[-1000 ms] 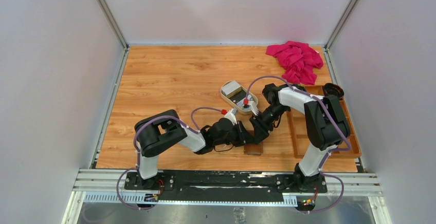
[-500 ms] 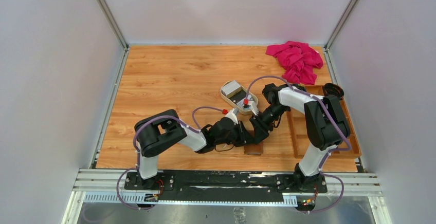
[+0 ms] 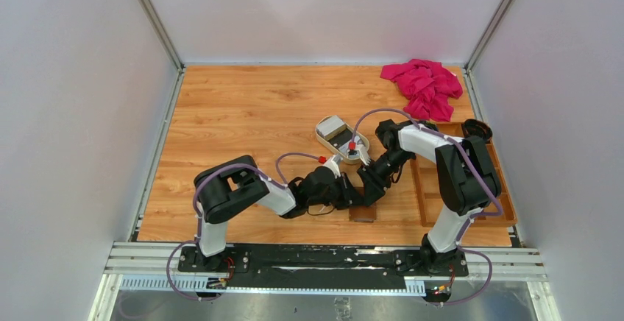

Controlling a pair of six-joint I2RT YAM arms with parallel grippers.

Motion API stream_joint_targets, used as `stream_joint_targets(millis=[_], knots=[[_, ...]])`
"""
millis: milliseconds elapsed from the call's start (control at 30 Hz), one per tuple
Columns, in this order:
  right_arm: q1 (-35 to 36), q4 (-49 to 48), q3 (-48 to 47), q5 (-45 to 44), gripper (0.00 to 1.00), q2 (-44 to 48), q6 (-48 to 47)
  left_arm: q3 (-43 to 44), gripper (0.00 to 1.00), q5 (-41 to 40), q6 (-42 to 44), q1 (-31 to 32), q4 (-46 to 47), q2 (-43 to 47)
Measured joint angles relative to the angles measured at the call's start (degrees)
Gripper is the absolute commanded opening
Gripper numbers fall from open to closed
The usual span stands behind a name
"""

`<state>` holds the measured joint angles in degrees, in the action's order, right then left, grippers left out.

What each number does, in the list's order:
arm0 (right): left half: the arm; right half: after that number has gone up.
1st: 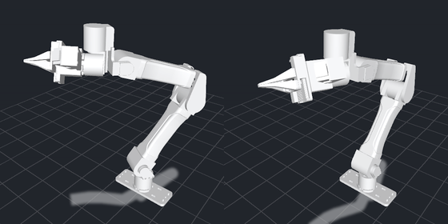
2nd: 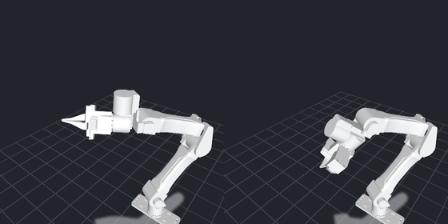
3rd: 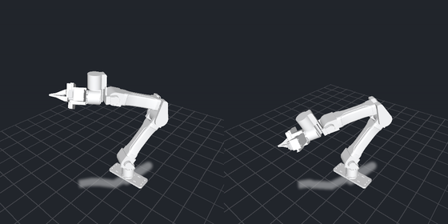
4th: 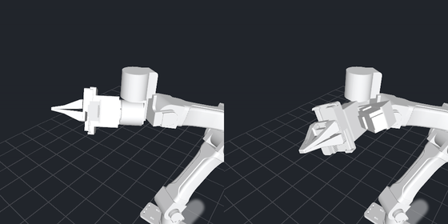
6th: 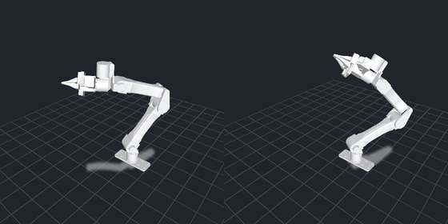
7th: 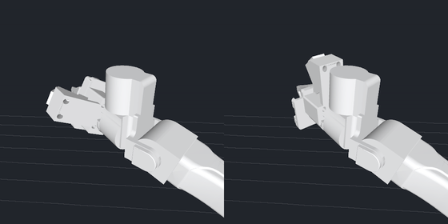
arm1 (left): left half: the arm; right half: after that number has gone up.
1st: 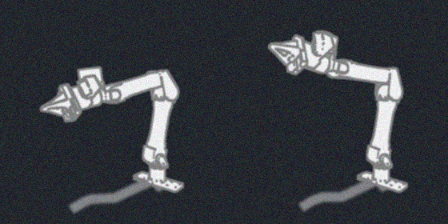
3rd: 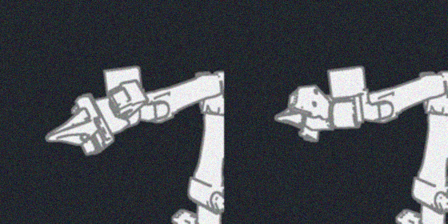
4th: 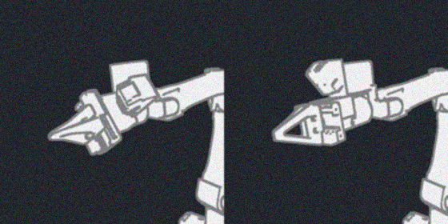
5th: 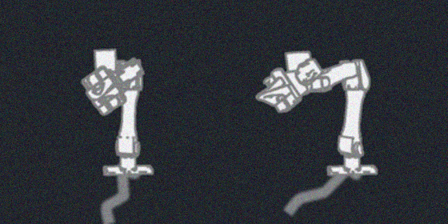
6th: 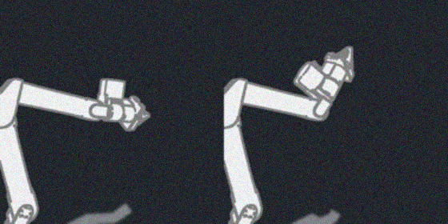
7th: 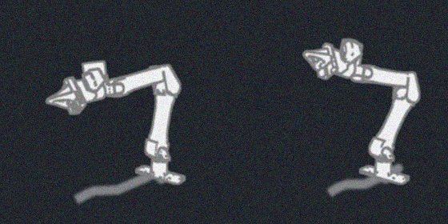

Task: Put the credit cards into the card holder
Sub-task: Close the card holder at the center of the board.

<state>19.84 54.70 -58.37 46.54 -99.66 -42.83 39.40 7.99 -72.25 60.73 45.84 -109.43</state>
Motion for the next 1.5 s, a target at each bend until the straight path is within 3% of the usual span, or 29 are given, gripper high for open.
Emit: stream_joint_targets(millis=[400,700,1133,1233,1367,1500], knots=[[-0.02,-0.02,0.0,-0.09,0.46,0.02,0.0,2.45,0.0,3.67,-0.57,-1.31,-5.25,-0.13],[-0.02,0.09,0.22,-1.22,0.54,1.95,0.2,2.97,0.0,5.51,-1.27,-1.77,-4.04,-2.05],[-0.37,-3.56,0.5,-3.08,0.54,4.79,-0.55,2.99,0.0,4.92,-1.7,-1.77,-2.78,-3.06],[-0.87,-3.96,0.57,-2.99,0.46,5.95,-1.6,2.99,0.0,4.92,-1.7,-1.79,-2.62,-3.08],[-1.62,-3.63,0.59,-2.69,0.24,8.85,-5.05,2.97,0.0,4.94,-1.68,-1.79,-2.58,-3.1],[-1.62,-3.48,1.64,-2.4,0.15,11.8,-9.77,2.99,0.0,4.94,-1.68,-1.86,-2.56,-3.1]])
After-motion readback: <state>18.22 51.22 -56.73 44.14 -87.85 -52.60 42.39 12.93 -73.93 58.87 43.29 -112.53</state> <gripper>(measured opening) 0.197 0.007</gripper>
